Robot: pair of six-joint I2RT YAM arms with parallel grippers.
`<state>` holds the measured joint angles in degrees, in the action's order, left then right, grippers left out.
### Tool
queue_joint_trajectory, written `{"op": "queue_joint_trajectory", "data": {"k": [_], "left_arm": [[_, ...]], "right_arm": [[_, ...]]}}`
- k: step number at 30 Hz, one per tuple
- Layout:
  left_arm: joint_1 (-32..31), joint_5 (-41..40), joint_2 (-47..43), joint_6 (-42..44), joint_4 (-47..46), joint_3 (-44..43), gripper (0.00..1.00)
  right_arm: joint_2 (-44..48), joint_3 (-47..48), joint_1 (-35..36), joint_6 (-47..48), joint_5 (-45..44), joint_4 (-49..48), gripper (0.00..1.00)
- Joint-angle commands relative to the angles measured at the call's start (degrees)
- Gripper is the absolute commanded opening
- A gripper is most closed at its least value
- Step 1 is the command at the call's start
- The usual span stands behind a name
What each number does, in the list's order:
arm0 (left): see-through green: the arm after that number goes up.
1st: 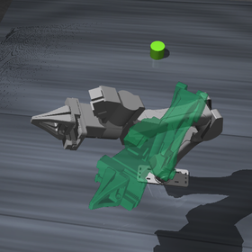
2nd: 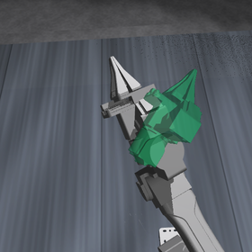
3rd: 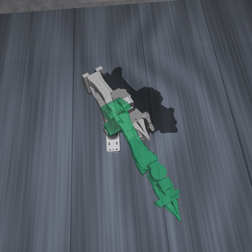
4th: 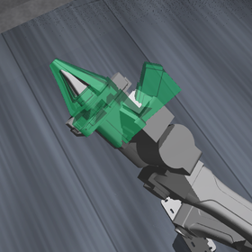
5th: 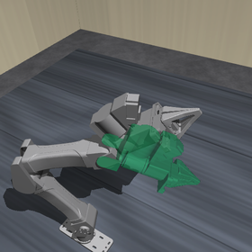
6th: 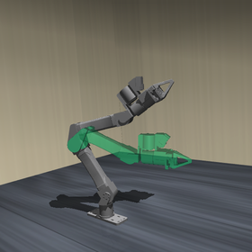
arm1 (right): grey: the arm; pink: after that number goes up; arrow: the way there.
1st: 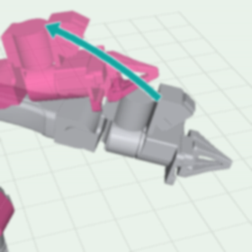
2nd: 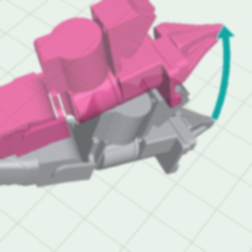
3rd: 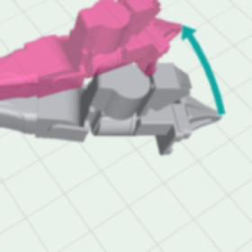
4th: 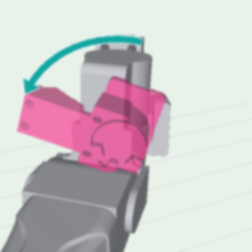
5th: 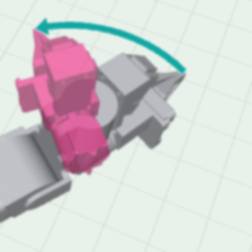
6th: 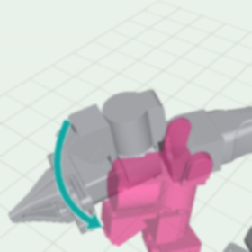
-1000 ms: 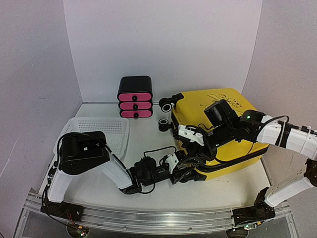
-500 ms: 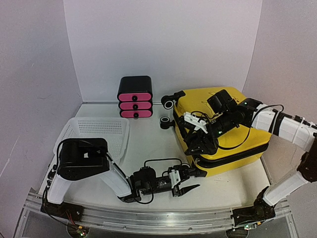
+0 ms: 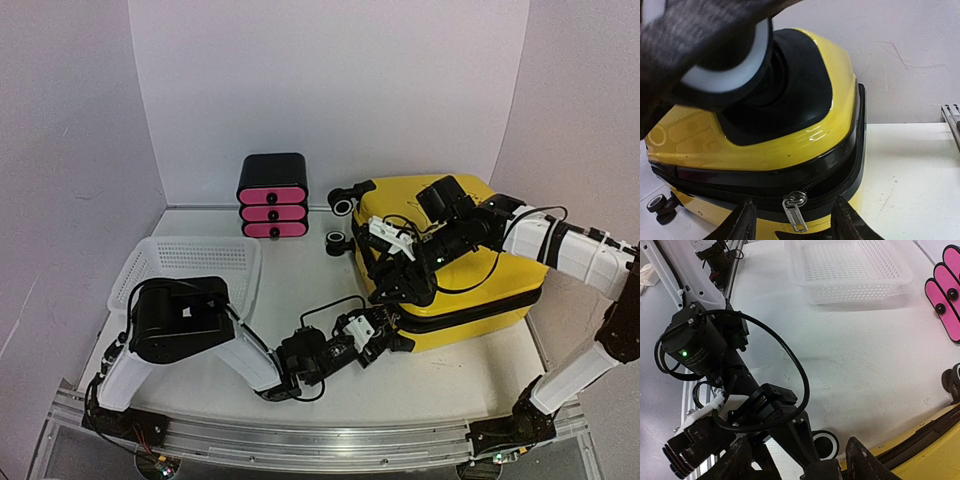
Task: Open, take out, and arrange the luggage
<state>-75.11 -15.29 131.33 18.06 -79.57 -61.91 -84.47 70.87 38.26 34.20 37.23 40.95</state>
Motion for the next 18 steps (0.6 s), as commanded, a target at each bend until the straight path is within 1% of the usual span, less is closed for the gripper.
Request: {"op": "queue_joint_trajectory", "data": {"k": [1,5,7,10,13,16,18], "left_arm": [[1.04,-1.59,0.94,-0.55,-3.12,-2.28,0.48],[1.02,-1.54,2.56,-0.12,-3.02,-3.22,0.42],[1.06,-1.06,3.21,0.21,-2.88,-3.61,0.42],[1.06,-0.06,3.88,-0.06,-2.30,-4.46,0.45],[1.06,0.26,4.19,-0.28,-1.75,-5.06,0.45],[1.02,0.67,3.97,0.40,-0.69,-6.28,0.42],[1.07,0.39,3.94,0.46,1.23,-7.34,0.38]], "right_arm": [[1.67,4.45,-1.61,-6.16,6.80,-4.14,0.00],[1.76,4.45,-1.61,-6.38,6.70,-4.12,0.00],[1.97,4.30,-1.52,-6.42,6.79,-4.13,0.00],[2.20,4.17,-1.52,-6.41,6.63,-4.21,0.00],[2.03,4.48,-1.42,-6.57,6.79,-4.28,0.00],[1.90,4.51,-1.00,-6.51,6.51,-4.21,0.00],[1.69,4.38,-0.77,-6.52,6.45,-4.21,0.00]]}}
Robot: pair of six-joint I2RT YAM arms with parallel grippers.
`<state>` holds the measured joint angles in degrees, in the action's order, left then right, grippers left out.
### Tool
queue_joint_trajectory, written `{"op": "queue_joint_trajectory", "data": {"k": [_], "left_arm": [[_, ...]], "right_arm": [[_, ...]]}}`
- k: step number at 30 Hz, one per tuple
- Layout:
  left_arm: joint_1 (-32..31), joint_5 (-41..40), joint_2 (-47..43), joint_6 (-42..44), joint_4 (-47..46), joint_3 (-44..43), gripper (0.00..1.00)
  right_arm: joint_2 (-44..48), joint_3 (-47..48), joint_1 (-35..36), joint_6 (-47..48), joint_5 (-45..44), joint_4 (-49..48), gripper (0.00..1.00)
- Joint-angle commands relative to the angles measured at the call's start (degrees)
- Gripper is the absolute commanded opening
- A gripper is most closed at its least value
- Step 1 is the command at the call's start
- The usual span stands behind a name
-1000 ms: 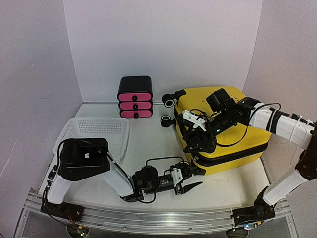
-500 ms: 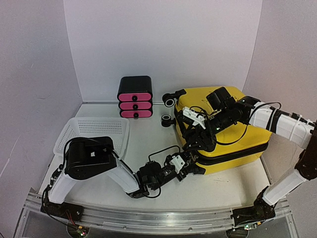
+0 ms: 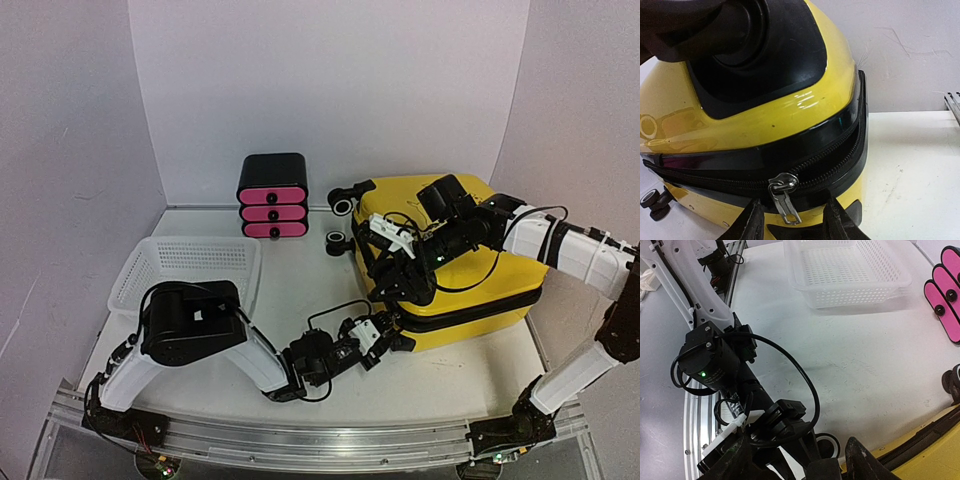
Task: Open, take out, and arrange the luggage
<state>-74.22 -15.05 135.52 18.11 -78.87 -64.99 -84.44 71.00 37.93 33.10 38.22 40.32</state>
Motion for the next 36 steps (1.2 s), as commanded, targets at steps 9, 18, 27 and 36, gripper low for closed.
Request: {"op": "queue_joint_trajectory", "data": {"k": [9,18,27,36], "left_arm": [[0.22,-1.34,-1.93,0.42,1.70,-4.52,0.14],[0.31,-5.88,-4.27,0.26,1.79,-1.93,0.00],[0.77,-1.26,-7.09,-4.15,1.80,1.70,0.00],[0.72,5.88,-8.84,-11.53,1.84,4.51,0.44]], "right_arm": [[1.28,4.06,0.47,-5.15,5.00,-3.59,0.00],[3.33,2.47,0.50,-5.24,3.91,-3.62,0.00],[4.38,1.93,0.56,-5.59,3.44,-3.64,0.00],[3.91,2.11,0.56,-5.55,3.92,-3.71,0.00]]}}
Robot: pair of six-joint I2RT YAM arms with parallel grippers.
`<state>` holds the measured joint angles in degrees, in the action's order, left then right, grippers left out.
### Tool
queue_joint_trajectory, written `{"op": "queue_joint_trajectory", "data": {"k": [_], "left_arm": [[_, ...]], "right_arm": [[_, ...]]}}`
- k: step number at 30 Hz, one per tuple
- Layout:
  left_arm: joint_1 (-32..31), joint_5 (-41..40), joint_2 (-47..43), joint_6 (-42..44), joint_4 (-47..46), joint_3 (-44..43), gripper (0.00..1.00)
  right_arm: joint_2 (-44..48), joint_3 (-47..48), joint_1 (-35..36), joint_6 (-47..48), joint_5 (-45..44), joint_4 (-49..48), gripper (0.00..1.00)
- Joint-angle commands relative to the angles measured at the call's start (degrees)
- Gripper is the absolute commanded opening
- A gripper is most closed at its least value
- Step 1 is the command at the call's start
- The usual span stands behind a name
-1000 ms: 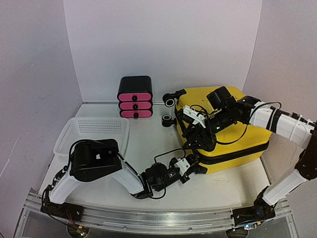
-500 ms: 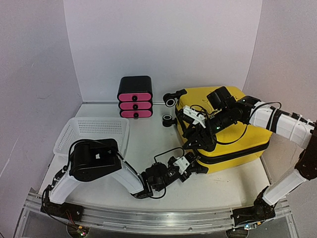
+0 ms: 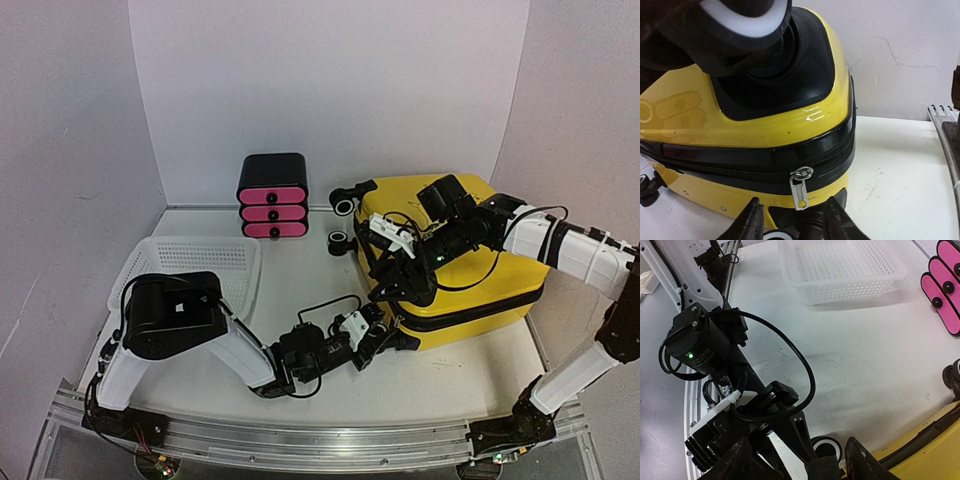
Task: Open, take out, and arrange the luggage
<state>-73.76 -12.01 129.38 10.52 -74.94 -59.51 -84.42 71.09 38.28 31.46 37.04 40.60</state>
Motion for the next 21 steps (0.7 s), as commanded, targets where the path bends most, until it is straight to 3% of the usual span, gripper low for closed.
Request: {"op": "queue_joint_trajectory", "data": {"k": [1,10,21], "left_arm": [[0.09,2.49,-2.09,-4.01,-2.09,-1.69,0.46],[-0.68,-5.97,2.37,-3.24,-1.07,-7.33,0.46],[-1.23,-6.29,4.26,-3.88,-0.56,-6.49,0.49]], "right_arm": [[3.83,2.03,0.21,-3.95,5.14,-4.03,0.00],[4.22,1.87,0.29,-4.65,4.54,-4.86,0.00],[3.83,1.90,0.30,-4.48,4.15,-5.27,0.00]]}}
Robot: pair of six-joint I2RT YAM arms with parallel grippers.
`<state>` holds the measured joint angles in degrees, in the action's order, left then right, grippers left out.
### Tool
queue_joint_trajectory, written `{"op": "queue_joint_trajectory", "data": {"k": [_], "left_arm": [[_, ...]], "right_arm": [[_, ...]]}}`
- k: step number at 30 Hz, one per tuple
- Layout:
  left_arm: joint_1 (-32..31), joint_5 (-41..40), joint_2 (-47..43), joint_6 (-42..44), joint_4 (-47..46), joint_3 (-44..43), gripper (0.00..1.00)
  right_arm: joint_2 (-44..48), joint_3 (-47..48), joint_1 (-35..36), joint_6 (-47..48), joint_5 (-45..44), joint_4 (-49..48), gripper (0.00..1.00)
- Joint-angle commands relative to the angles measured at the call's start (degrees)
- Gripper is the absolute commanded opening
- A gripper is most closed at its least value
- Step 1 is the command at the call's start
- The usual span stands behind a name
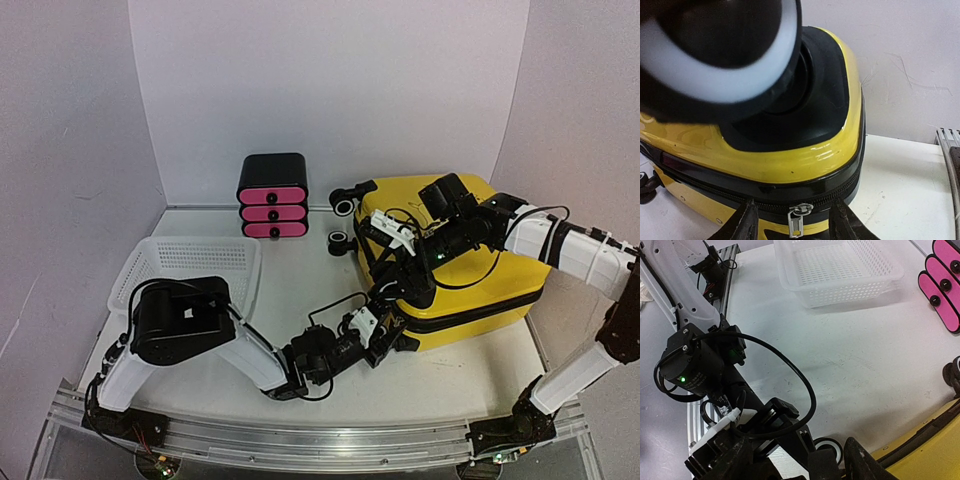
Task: Open, take out, and arrange the luggage
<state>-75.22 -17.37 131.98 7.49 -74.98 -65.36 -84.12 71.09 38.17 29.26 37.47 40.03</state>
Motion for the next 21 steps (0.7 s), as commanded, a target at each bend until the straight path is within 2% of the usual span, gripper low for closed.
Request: {"op": "queue_joint_trajectory", "data": {"k": [1,8,14,21], "left_arm": [[0.24,-0.54,2.38,-0.40,-0.48,-0.98,0.49],[0.16,-2.49,4.29,3.05,-0.52,-2.58,0.47],[0.16,-1.88,3.96,2.67,-0.51,-4.25,0.43],[0.07,-1.25,2.23,1.64,-0.44,-4.09,0.44]], "right_arm": [[3.50,1.80,0.41,-2.27,3.74,-4.71,0.00],[4.04,1.45,0.41,-2.36,3.58,-4.70,0.00],[3.87,1.42,0.41,-2.49,3.59,-4.70,0.00],[3.63,1.72,0.46,-2.36,3.75,-4.70,0.00]]}}
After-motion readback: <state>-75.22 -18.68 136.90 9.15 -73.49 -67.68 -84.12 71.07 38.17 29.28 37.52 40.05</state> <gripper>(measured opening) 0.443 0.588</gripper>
